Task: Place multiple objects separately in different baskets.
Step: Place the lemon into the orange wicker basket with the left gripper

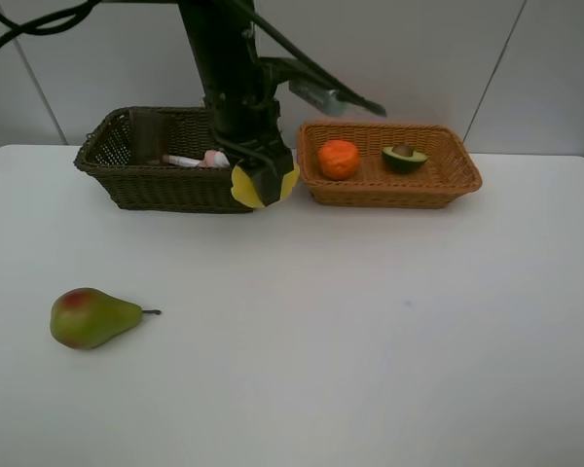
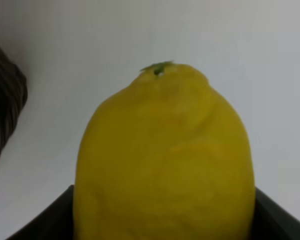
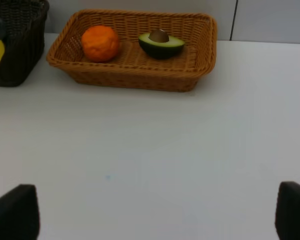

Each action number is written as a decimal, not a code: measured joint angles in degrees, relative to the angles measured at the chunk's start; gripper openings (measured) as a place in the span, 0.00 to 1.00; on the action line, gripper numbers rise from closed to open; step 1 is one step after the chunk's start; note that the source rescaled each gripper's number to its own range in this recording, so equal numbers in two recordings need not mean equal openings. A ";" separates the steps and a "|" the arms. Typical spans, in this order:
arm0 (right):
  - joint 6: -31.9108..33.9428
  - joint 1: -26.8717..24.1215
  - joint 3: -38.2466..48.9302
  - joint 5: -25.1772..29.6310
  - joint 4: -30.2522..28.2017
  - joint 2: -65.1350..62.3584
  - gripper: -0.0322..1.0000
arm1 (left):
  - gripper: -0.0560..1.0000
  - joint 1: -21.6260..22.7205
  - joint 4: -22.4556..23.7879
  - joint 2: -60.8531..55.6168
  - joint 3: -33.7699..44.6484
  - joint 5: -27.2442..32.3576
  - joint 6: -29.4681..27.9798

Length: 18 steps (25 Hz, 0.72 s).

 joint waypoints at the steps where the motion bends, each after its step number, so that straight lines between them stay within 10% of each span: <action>1: 0.00 0.00 0.00 0.00 0.00 0.00 1.00 | 0.78 -0.55 -0.07 0.00 -0.84 -0.90 0.00; 18: 0.00 0.00 0.00 0.00 0.00 0.00 1.00 | 0.78 -6.09 2.28 2.80 -3.30 -37.07 0.00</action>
